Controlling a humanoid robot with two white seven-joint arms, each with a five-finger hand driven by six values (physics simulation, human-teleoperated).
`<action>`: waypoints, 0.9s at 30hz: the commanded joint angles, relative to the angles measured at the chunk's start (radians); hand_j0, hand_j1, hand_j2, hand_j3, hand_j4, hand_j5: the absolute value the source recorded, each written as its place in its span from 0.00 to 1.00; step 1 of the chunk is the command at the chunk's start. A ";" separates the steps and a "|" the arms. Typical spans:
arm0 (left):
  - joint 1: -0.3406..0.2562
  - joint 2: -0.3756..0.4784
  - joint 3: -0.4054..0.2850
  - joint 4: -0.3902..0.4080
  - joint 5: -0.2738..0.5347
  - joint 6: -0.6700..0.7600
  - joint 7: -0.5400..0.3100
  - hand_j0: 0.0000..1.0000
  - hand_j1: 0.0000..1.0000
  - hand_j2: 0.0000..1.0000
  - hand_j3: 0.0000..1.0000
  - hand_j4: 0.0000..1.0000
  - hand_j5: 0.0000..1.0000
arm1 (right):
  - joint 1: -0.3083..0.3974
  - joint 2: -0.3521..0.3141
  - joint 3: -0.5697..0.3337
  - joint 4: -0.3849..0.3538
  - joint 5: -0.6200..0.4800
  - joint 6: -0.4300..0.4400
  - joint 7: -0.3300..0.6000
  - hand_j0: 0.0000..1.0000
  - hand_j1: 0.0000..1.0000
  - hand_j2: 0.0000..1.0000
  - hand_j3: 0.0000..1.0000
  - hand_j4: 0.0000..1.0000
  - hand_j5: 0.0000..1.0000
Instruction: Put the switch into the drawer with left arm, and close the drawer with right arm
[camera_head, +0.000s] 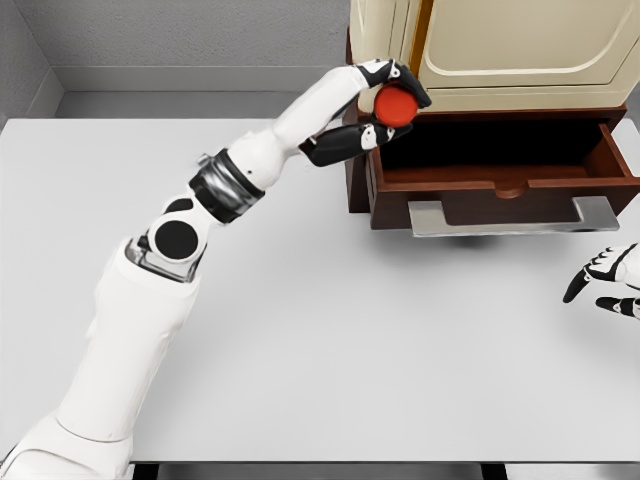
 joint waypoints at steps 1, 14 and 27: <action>0.000 -0.030 -0.012 0.027 -0.022 0.000 0.001 0.40 0.40 0.40 0.40 0.40 0.40 | 0.002 -0.001 0.000 0.000 -0.007 0.003 0.000 0.56 0.56 0.56 0.56 0.56 0.56; -0.097 -0.031 -0.071 0.133 -0.120 0.000 0.002 0.40 0.40 0.40 0.40 0.40 0.40 | 0.006 -0.001 0.000 0.000 -0.007 0.003 0.000 0.56 0.56 0.56 0.56 0.56 0.56; -0.155 -0.031 -0.116 0.133 -0.195 -0.009 0.004 0.41 0.41 0.41 0.41 0.41 0.41 | 0.006 -0.001 0.000 -0.002 -0.007 0.003 0.000 0.56 0.56 0.56 0.56 0.56 0.56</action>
